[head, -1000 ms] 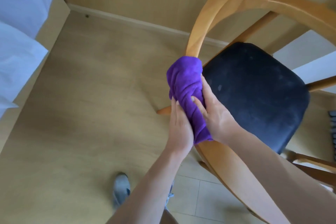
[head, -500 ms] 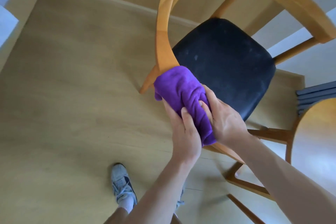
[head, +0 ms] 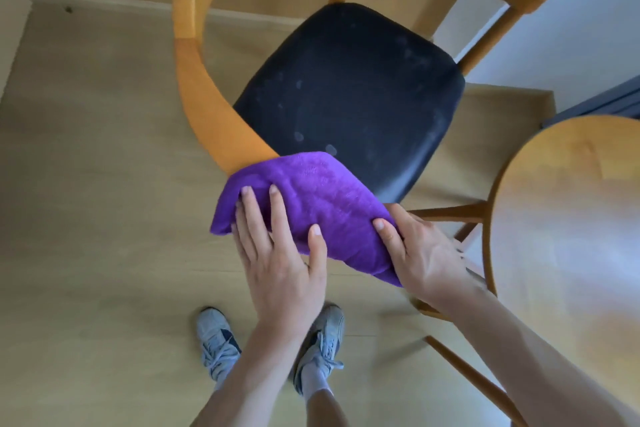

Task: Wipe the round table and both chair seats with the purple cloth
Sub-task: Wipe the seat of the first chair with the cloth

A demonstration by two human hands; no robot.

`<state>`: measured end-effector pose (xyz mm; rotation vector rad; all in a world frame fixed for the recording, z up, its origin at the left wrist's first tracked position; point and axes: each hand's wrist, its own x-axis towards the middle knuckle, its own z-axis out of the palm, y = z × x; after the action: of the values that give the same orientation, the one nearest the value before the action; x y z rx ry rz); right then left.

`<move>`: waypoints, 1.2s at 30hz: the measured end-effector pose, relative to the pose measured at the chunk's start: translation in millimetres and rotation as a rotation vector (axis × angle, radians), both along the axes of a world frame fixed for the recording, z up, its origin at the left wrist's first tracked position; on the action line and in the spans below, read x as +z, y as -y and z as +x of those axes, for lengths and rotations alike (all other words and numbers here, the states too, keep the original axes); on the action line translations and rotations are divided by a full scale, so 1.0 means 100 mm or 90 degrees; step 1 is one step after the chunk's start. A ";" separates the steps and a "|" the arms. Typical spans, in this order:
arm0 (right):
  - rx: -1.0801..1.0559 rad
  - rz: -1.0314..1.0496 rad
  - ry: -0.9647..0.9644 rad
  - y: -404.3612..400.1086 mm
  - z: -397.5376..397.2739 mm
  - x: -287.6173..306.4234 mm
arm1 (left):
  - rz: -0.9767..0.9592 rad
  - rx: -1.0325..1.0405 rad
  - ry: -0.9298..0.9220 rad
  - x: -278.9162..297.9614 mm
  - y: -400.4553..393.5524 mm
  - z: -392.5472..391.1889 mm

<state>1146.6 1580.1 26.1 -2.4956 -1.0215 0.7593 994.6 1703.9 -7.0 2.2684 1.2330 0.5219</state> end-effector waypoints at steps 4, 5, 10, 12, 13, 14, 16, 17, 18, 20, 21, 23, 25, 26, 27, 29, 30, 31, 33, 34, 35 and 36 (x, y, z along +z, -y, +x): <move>-0.151 0.119 -0.088 0.24 -0.20 -0.05 | 0.125 -0.130 -0.082 0.02 -0.03 0.17; -0.210 0.165 -0.128 0.25 -0.27 -0.07 | 0.142 -0.154 -0.094 0.04 -0.04 0.21; -0.566 0.338 -0.489 0.11 -0.43 -0.07 | 0.191 -0.267 -0.155 0.14 -0.06 0.31; -0.626 0.353 -0.555 0.05 -0.39 -0.01 | 0.203 -0.323 -0.178 0.20 -0.08 0.33; -0.626 0.347 -0.551 0.03 -0.37 0.01 | 0.206 -0.356 -0.186 0.22 -0.12 0.33; -0.614 0.332 -0.528 0.02 -0.34 0.02 | 0.203 -0.392 -0.192 0.25 -0.17 0.33; -0.566 0.287 -0.455 -0.01 -0.31 0.03 | 0.184 -0.460 -0.200 0.29 -0.34 0.32; -0.530 0.264 -0.425 -0.05 -0.31 0.05 | 0.175 -0.488 -0.209 0.31 -0.46 0.29; -0.483 0.247 -0.391 -0.09 -0.33 0.08 | 0.167 -0.513 -0.222 0.33 -0.59 0.26; -0.368 0.183 -0.279 -0.19 -0.41 0.14 | 0.154 -0.549 -0.249 0.35 -0.88 0.17; -0.310 0.135 -0.213 -0.24 -0.46 0.16 | 0.151 -0.562 -0.258 0.36 -1.03 0.13; -0.219 0.025 -0.082 -0.36 -0.53 0.19 | 0.159 -0.592 -0.265 0.36 -1.33 0.03; -0.150 -0.079 0.015 -0.52 -0.56 0.20 | 0.181 -0.629 -0.266 0.35 -1.60 -0.03; -0.122 -0.115 0.046 -0.63 -0.56 0.19 | 0.192 -0.646 -0.264 0.33 -1.73 -0.05; -0.098 -0.132 0.064 -0.75 -0.57 0.19 | 0.198 -0.658 -0.260 0.31 -1.86 -0.06; -0.072 -0.119 0.076 -1.08 -0.60 0.18 | 0.192 -0.666 -0.251 0.28 -2.17 -0.05; -0.073 -0.100 0.077 -1.26 -0.63 0.17 | 0.185 -0.667 -0.244 0.26 -2.34 -0.03; -0.081 -0.082 0.076 -1.45 -0.66 0.16 | 0.179 -0.666 -0.237 0.24 -2.53 -0.02; -0.114 -0.054 0.074 -1.87 -0.71 0.11 | 0.176 -0.662 -0.223 0.19 -2.94 0.00; -0.134 -0.045 0.074 -2.09 -0.75 0.10 | 0.177 -0.658 -0.221 0.17 -3.15 0.02; -0.157 -0.035 0.077 -2.32 -0.77 0.09 | 0.176 -0.650 -0.221 0.16 -3.35 0.05; -0.181 -0.022 0.081 -2.56 -0.79 0.08 | 0.174 -0.640 -0.222 0.16 -3.54 0.08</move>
<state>1067.3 1835.9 33.8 -2.6692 -0.6736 0.5430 1003.1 2058.2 8.6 2.8944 0.0154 -0.1039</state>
